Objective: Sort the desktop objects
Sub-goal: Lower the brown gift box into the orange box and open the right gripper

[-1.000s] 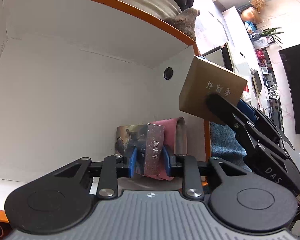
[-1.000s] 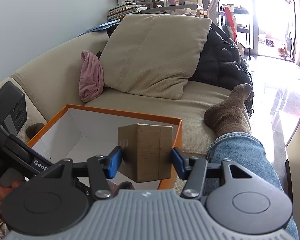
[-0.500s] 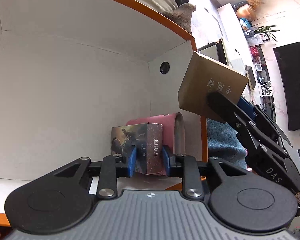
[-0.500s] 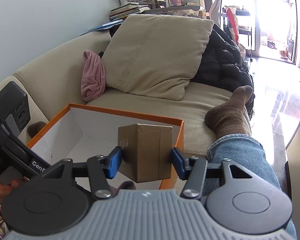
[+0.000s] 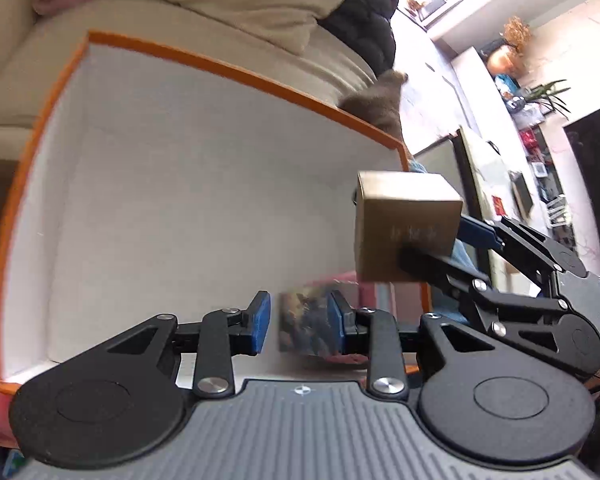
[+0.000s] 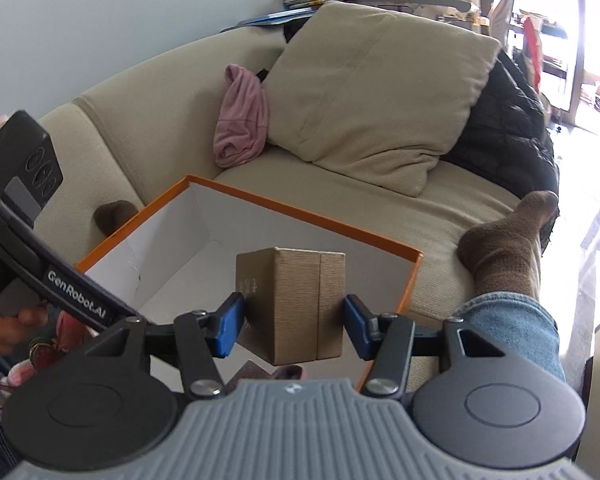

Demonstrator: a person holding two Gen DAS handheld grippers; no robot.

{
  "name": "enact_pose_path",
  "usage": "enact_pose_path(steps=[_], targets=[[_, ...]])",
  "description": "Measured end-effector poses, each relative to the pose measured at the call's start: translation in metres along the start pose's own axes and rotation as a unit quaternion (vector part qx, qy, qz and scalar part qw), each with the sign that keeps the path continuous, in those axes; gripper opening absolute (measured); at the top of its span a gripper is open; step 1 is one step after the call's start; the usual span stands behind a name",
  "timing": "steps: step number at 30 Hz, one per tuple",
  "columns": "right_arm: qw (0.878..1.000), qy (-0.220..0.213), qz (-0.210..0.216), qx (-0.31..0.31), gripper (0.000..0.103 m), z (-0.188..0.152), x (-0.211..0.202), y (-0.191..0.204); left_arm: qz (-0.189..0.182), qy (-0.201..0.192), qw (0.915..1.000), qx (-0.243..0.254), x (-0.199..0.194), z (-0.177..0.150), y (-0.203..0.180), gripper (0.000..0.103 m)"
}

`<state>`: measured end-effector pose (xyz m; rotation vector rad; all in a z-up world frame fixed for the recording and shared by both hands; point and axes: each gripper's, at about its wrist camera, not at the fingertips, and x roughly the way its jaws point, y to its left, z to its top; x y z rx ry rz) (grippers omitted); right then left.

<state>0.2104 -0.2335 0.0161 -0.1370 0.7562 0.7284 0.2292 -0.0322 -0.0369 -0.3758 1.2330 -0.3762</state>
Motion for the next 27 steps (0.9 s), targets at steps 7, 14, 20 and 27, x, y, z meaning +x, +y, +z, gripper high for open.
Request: enact_pose_path(steps=[7, 14, 20, 27], targets=[[0.973, 0.115, 0.065, -0.187, 0.056, 0.024, 0.049, 0.051, 0.036, -0.046, 0.9983, -0.010, -0.025, 0.009, 0.017, 0.035], [0.920, 0.240, 0.097, -0.295, 0.056, 0.028, 0.100, 0.079, 0.008, -0.018, 0.9995, -0.025, -0.002, 0.011, 0.033, 0.035], [0.887, 0.306, 0.111, -0.327, 0.056, 0.025, 0.125, 0.085, 0.001, 0.012, 0.9993, -0.035, 0.025, 0.012, 0.039, 0.035], [0.875, 0.340, 0.126, -0.319, 0.050, 0.028, 0.132, 0.079, -0.023, 0.050, 0.9972, -0.050, 0.049, 0.010, 0.043, 0.034]])
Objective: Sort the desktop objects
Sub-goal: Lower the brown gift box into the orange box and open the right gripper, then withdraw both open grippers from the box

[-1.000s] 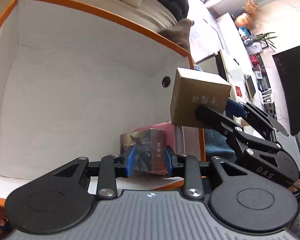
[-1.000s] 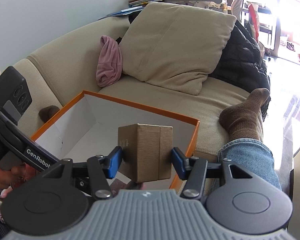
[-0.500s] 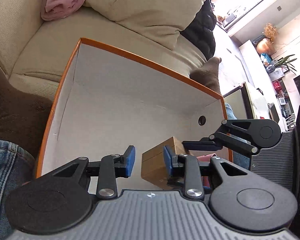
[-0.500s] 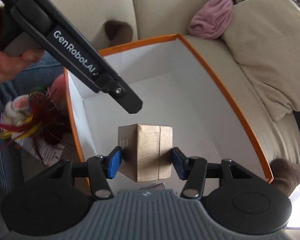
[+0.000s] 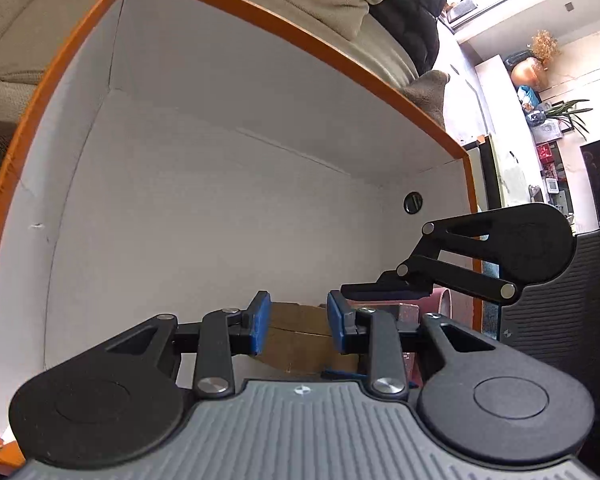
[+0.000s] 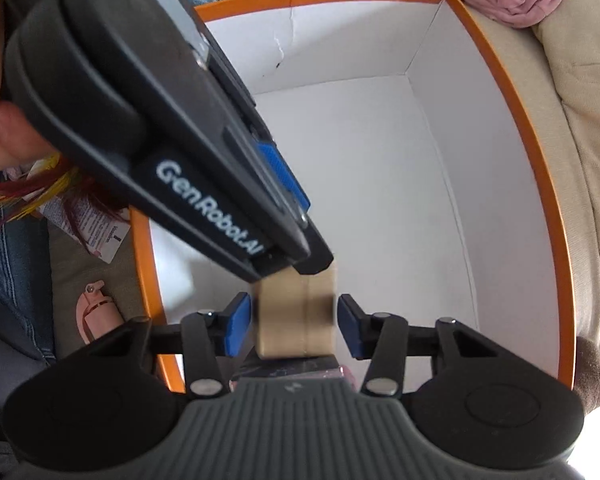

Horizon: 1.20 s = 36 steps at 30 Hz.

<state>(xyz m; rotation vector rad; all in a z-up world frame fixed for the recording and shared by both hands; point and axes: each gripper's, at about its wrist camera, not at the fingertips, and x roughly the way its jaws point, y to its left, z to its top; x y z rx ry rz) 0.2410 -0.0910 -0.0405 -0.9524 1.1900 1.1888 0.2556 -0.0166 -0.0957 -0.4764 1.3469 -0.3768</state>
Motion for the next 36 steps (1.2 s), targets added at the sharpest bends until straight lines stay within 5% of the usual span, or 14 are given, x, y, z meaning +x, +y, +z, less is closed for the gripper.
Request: enact_pose_path(steps=[11, 15, 19, 27, 36], targets=[[0.998, -0.047, -0.023, 0.046, 0.044, -0.022, -0.045, -0.024, -0.005, 0.031, 0.9995, -0.007, 0.015, -0.003, -0.003, 0.035], [0.989, -0.072, -0.028, 0.123, 0.038, -0.040, -0.063, -0.057, -0.004, 0.032, 0.9995, -0.007, 0.017, -0.004, -0.004, 0.035], [0.979, -0.045, -0.035, 0.193, 0.017, -0.046, -0.040, -0.071, -0.001, 0.031, 0.9995, -0.003, 0.016, -0.005, -0.006, 0.035], [0.979, 0.025, -0.010, 0.200, 0.013, -0.032, 0.013, -0.067, -0.007, 0.036, 0.9993, -0.008, 0.015, -0.006, 0.001, 0.035], [0.957, 0.056, 0.062, 0.279, 0.009, -0.043, 0.017, -0.073, -0.012, 0.058, 0.9982, -0.010, 0.015, -0.011, 0.003, 0.035]])
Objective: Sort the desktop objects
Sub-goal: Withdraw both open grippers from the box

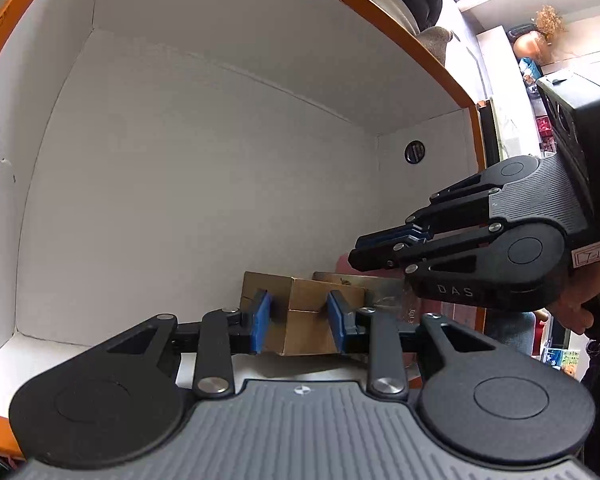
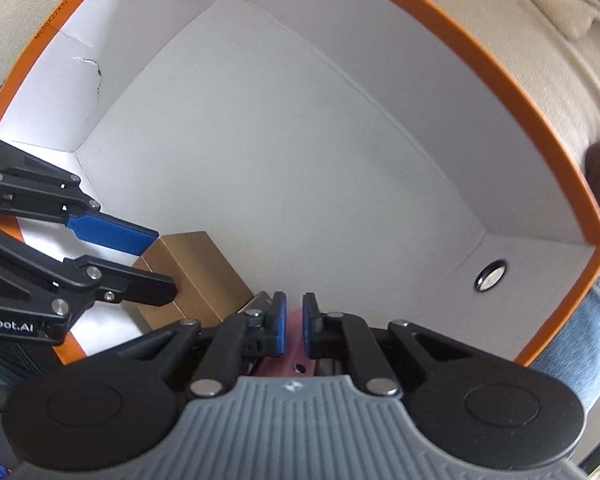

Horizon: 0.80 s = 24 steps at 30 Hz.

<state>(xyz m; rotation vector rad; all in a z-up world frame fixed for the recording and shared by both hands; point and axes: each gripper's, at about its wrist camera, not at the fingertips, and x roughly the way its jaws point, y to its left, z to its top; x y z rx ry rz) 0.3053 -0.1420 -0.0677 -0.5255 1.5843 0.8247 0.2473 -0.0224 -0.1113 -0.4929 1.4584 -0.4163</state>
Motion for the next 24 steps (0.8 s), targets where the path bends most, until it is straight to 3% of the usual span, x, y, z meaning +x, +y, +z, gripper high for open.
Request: enact_pose_path(steps=[6, 11, 15, 19, 24], targets=[[1.000, 0.013, 0.019, 0.009, 0.004, -0.010, 0.000, 0.005, -0.001, 0.008, 1.0000, 0.002, 0.002, -0.005, 0.000, 0.035], [1.000, -0.018, 0.004, 0.007, 0.006, -0.017, -0.015, 0.008, 0.004, -0.001, 1.0000, 0.008, -0.001, -0.002, -0.002, 0.035], [0.997, -0.077, -0.013, 0.007, 0.008, -0.029, -0.040, 0.014, 0.019, -0.030, 0.9992, 0.018, -0.014, -0.005, -0.005, 0.035], [0.984, -0.173, -0.041, 0.010, 0.009, -0.055, -0.071, 0.018, 0.009, -0.078, 0.9962, 0.037, -0.045, -0.017, -0.012, 0.035], [0.953, -0.287, -0.087, 0.048, 0.014, -0.099, -0.108, 0.036, 0.037, -0.189, 0.9779, 0.082, -0.100, -0.042, -0.023, 0.035]])
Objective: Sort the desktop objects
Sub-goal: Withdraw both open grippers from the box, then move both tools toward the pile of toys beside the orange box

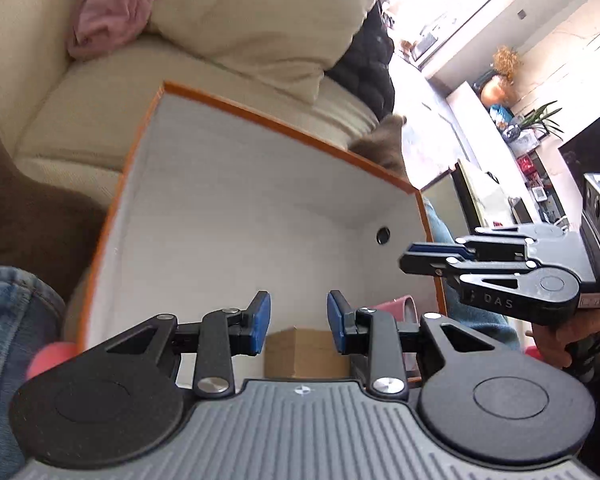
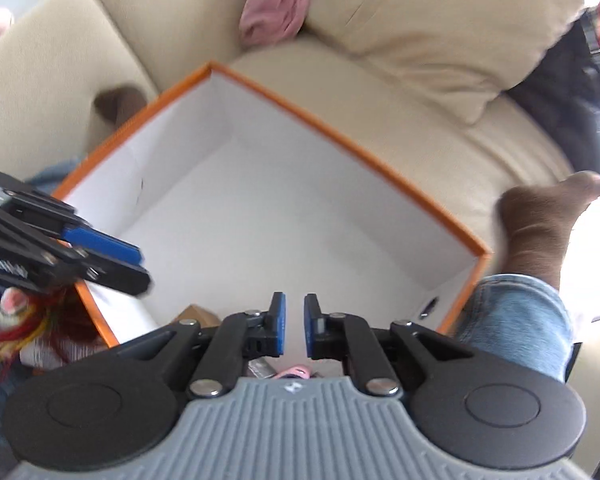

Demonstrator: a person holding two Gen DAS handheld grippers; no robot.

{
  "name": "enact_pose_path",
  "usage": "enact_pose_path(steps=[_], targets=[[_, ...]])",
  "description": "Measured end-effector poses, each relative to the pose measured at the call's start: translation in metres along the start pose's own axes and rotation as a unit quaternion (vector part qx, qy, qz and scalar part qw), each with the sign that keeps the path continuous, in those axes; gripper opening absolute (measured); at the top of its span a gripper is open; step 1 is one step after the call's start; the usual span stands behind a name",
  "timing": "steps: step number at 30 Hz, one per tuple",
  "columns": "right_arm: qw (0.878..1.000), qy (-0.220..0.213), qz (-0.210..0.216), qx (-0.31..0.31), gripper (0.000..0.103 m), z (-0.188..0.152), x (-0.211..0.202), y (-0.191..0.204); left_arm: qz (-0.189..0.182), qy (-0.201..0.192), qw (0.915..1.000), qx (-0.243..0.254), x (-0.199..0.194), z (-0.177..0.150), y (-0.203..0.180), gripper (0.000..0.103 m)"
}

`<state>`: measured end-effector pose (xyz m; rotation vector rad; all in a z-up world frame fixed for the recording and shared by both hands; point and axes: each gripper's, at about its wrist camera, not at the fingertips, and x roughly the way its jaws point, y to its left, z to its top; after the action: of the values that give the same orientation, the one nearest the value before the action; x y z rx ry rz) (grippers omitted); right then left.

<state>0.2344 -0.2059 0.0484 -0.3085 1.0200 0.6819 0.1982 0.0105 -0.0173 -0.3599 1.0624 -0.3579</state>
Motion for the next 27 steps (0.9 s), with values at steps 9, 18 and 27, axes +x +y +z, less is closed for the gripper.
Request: enact_pose_path(steps=[9, 18, 27], targets=[[0.985, -0.096, -0.112, 0.091, 0.049, -0.073, -0.016, 0.003, 0.177, -0.085, 0.9806, -0.006, -0.034, -0.008, 0.037, 0.051], [0.980, -0.086, -0.076, 0.161, 0.021, -0.108, 0.008, 0.001, 0.164, -0.033, 0.9853, -0.034, -0.015, -0.030, 0.054, 0.029], [0.977, -0.073, -0.129, 0.155, 0.009, -0.128, -0.002, -0.004, 0.136, 0.007, 0.9907, -0.002, -0.014, -0.055, 0.017, 0.024]])
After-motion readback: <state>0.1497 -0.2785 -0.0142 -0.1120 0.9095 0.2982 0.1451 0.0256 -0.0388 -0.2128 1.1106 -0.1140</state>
